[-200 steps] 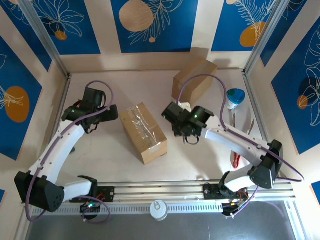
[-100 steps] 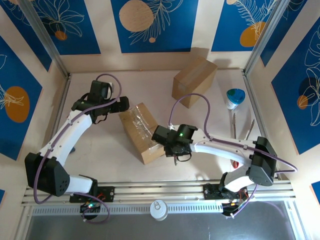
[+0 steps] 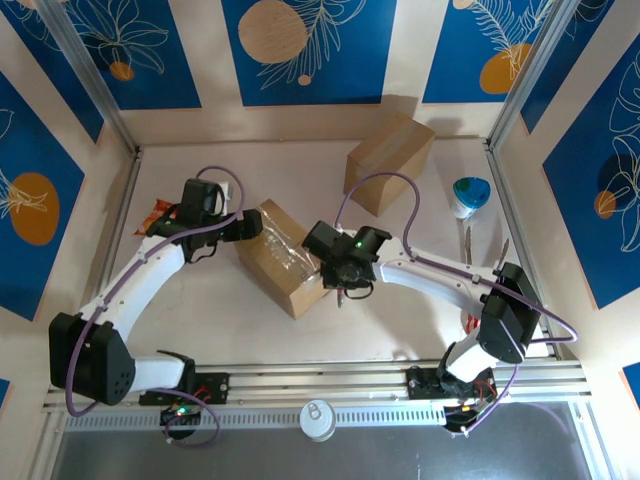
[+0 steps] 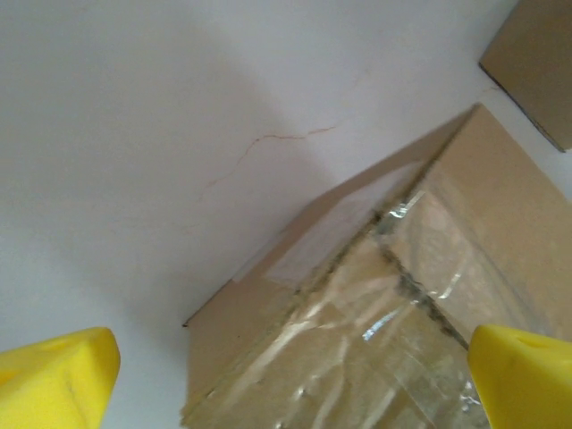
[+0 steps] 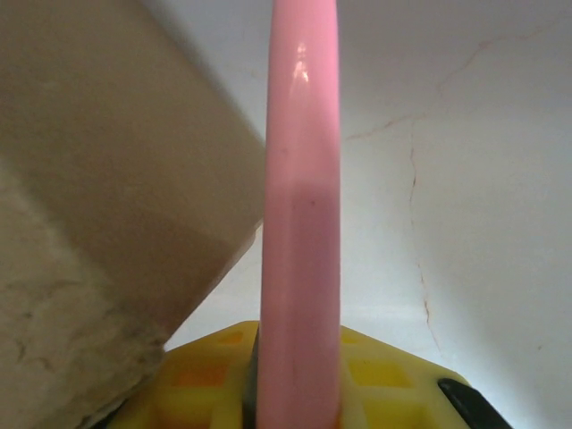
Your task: Unpack the express box
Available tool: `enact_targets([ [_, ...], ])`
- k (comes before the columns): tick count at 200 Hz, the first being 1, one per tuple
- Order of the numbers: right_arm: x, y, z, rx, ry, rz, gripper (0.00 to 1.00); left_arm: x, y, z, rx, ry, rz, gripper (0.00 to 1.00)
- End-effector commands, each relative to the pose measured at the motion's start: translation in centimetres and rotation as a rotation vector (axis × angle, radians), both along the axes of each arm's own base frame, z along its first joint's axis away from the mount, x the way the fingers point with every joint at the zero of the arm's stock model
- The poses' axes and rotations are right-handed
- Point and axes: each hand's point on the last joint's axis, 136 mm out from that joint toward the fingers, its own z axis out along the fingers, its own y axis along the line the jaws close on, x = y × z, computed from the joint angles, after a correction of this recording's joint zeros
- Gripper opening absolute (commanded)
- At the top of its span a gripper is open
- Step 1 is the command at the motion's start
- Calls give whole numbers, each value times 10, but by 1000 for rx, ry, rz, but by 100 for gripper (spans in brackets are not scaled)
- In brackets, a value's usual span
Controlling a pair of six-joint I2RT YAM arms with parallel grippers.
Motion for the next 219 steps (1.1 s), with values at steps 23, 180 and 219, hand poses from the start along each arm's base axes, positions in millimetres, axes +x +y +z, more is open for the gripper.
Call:
enact_targets([
  [23, 24, 5, 6, 40, -17, 22, 0, 2, -11, 3, -76, -34, -29, 100],
  [180, 34, -3, 0, 68, -30, 31, 0, 13, -17, 27, -135, -208, -32, 100],
  [219, 28, -7, -5, 72, -16, 20, 0, 32, -13, 32, -92, -307, -10, 100],
])
